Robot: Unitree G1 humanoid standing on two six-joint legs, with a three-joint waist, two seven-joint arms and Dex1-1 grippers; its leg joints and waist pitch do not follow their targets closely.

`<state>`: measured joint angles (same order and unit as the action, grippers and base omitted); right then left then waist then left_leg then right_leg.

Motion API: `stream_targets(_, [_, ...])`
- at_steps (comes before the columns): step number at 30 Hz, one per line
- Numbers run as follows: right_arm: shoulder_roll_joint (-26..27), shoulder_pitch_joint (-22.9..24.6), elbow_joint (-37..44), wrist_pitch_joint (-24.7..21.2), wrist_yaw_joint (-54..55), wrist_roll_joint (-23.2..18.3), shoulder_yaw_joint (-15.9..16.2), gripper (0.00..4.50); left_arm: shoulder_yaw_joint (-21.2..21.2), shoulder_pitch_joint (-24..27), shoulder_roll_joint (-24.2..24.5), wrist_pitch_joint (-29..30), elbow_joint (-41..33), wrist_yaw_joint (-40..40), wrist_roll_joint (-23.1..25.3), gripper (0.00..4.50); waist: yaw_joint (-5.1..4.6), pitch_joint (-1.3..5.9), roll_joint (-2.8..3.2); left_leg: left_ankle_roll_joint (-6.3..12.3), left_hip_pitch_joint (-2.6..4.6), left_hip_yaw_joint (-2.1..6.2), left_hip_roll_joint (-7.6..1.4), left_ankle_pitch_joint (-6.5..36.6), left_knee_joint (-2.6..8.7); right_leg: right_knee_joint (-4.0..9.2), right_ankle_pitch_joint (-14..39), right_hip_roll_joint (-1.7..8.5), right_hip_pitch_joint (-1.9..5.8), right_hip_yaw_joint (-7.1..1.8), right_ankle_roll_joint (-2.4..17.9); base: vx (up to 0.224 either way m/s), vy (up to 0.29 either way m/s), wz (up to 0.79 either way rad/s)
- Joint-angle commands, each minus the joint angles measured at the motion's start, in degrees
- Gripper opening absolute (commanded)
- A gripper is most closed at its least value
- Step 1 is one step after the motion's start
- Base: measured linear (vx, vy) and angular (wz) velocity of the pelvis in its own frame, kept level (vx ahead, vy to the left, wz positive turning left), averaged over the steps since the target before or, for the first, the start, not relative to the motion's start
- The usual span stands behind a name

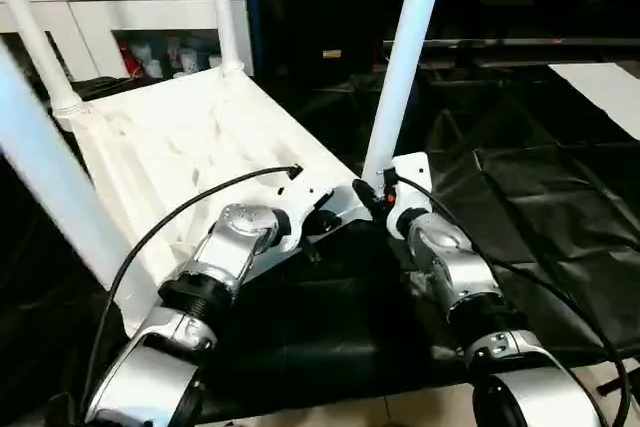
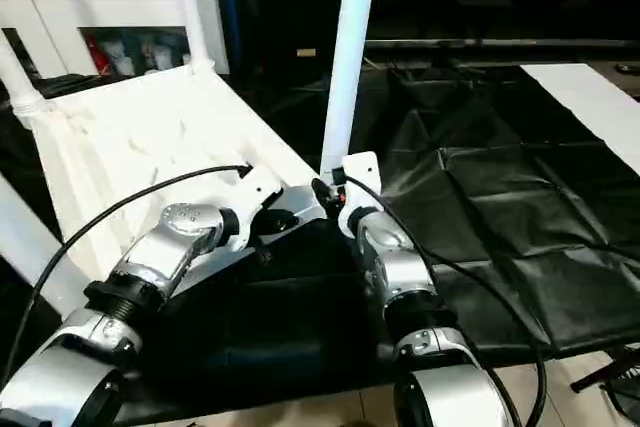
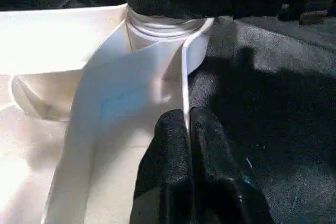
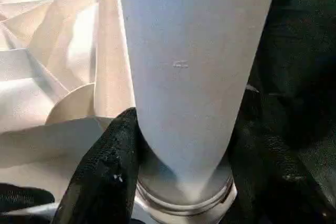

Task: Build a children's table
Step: Rotate leg to tighten

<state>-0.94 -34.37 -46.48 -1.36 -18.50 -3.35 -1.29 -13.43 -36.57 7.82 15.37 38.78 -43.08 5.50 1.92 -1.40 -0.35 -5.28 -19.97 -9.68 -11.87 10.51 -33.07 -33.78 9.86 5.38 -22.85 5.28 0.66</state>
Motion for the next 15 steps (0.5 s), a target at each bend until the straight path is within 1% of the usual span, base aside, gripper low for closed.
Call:
stream_targets(1, [0.1, -0.6, -0.7, -0.1, -5.1, 0.7, 3.8, 2.07, -4.2, 1.5, -0.6, 0.9, 1.0, -2.6, 1.1, 0.00, 0.47, 2.39, 0.34, 2.24, -0.08, 0.25, -0.68, 18.5, 4.24, 5.31, 25.0, 2.86, 2.15, -2.20, 6.7, 0.000, 0.000, 0.00])
stream_targets(2, [-2.8, -0.3, 1.4, 0.8, -9.1, 1.3, 5.0, 2.07, -6.1, 1.5, 1.1, 0.7, 1.2, -4.9, 2.4, 0.00, 0.36, 2.45, 0.70, 2.19, -0.07, 0.20, -0.74, 18.6, 4.20, 5.28, 23.2, 2.66, 2.14, -2.22, 7.3, 0.000, 0.000, 0.00])
stream_targets(3, [-3.8, -0.2, 2.1, 0.9, -10.6, 1.4, 5.3, 2.07, -6.5, 1.4, 1.5, 0.6, 1.2, -5.8, 2.8, 0.00, 0.39, 2.55, 0.22, 2.53, -0.13, 0.04, -0.78, 18.4, 4.12, 5.08, 21.1, 2.54, 2.37, -2.28, 8.0, 0.000, 0.000, 0.00])
stream_targets(4, [-5.1, -0.1, 3.0, 1.1, -12.8, 1.2, 5.4, 2.07, -7.0, 1.4, 2.2, 0.3, 1.2, -7.2, 3.0, 0.00, 0.48, 2.61, 0.18, 2.70, -0.06, -0.01, -0.83, 17.9, 4.07, 4.94, 20.0, 2.57, 2.34, -2.35, 8.6, 0.000, 0.000, 0.00])
stream_targets(5, [-6.5, 0.2, 3.8, 1.4, -15.1, 0.8, 5.4, 2.07, -7.5, 1.3, 2.8, -0.1, 1.2, -8.7, 3.2, 0.00, 0.40, 2.69, 0.74, 2.97, -0.10, -0.16, -0.90, 16.8, 3.93, 4.63, 16.0, 2.50, 2.49, -2.52, 10.3, 0.000, 0.000, 0.00])
stream_targets(6, [-8.8, 0.6, 5.1, 1.7, -18.7, 0.0, 5.3, 2.07, -8.3, 1.3, 4.1, -1.3, 1.3, -11.3, 3.6, 0.00, 0.45, 2.70, 1.24, 3.01, -0.18, -0.08, -0.79, 16.3, 3.87, 4.43, 14.9, 2.42, 2.75, -2.43, 10.7, 0.000, 0.000, 0.00])
stream_targets(7, [-10.5, 0.9, 6.0, 1.9, -21.2, -0.6, 5.1, 2.07, -8.8, 1.2, 5.1, -2.2, 1.4, -13.3, 3.7, 0.00, 0.35, 2.69, 0.90, 3.38, -0.34, -0.21, -0.73, 16.1, 3.82, 4.50, 14.4, 2.38, 2.81, -2.44, 10.9, 0.000, 0.000, 0.00])
stream_targets(8, [-11.2, 1.0, 6.4, 1.8, -22.4, -1.1, 4.8, 2.39, -9.0, 1.2, 5.6, -2.4, 1.3, -14.2, 3.8, 0.00, 0.56, 2.91, 0.64, 4.22, -0.21, -0.29, -0.71, 15.2, 3.55, 4.23, 13.1, 2.42, 2.94, -2.47, 11.5, 0.000, 0.000, 0.00])
stream_targets(9, [-13.6, 1.4, 7.7, 1.2, -26.4, -2.6, 3.9, 2.58, -9.6, 1.2, 7.2, -3.5, 1.1, -17.3, 3.8, 0.00, 0.81, 3.09, 0.75, 4.93, -0.10, -0.41, -0.77, 13.5, 3.37, 3.90, 10.7, 2.49, 2.91, -2.59, 12.7, 0.000, 0.000, 0.00])
stream_targets(10, [-14.7, 1.6, 8.3, 0.7, -28.3, -3.6, 3.3, 2.71, -10.0, 1.2, 8.2, -4.4, 0.9, -19.0, 3.7, 0.00, 0.98, 3.11, 0.82, 5.48, -0.20, -0.40, -0.77, 12.6, 3.35, 3.79, 9.5, 2.54, 3.09, -2.58, 13.2, 0.000, 0.000, 0.00])
stream_targets(11, [-16.3, 2.1, 9.5, -0.5, -31.6, -5.3, 2.8, 2.73, -10.3, 1.3, 9.4, -5.0, 0.7, -20.8, 3.5, 0.00, 1.35, 3.10, 1.65, 6.25, -0.33, -0.36, -1.02, 10.3, 3.29, 3.21, 5.9, 2.45, 3.12, -2.54, 14.3, 0.000, 0.000, 0.00])
stream_targets(12, [-16.8, 2.3, 10.1, -0.9, -32.6, -5.7, 2.7, 2.73, -10.4, 1.3, 9.8, -5.5, 0.6, -21.4, 3.4, 0.00, 1.46, 3.02, 1.52, 6.34, -0.23, -0.41, -1.08, 10.5, 3.37, 3.42, 5.8, 2.38, 3.14, -2.46, 14.3, 0.000, 0.000, 0.00])
stream_targets(13, [-17.5, 2.6, 10.8, -1.4, -34.0, -6.4, 2.7, 2.92, -10.6, 1.3, 10.4, -6.2, 0.5, -22.3, 3.3, 0.00, 1.48, 3.01, 0.85, 6.41, -0.29, -0.44, -1.16, 10.6, 3.38, 3.30, 5.7, 2.28, 3.27, -2.40, 14.4, 0.000, 0.000, 0.00])
stream_targets(14, [-19.1, 3.5, 12.4, -2.4, -37.2, -7.2, 3.2, 3.05, -10.7, 1.7, 11.7, -6.8, -0.4, -24.4, 2.6, 0.00, 1.80, 2.98, 0.76, 6.33, -0.31, -0.39, -1.29, 10.8, 3.51, 3.20, 6.4, 2.35, 3.40, -2.32, 14.5, 0.000, 0.000, 0.00])
stream_targets(15, [-20.9, 4.7, 14.2, -2.7, -40.6, -7.3, 4.2, 3.12, -10.7, 2.2, 13.1, -7.7, -1.6, -26.5, 1.8, 0.00, 1.93, 2.96, 1.08, 6.02, -0.34, -0.34, -1.40, 11.0, 3.53, 3.11, 7.1, 2.43, 3.37, -2.34, 14.3, 0.000, 0.000, 0.00])
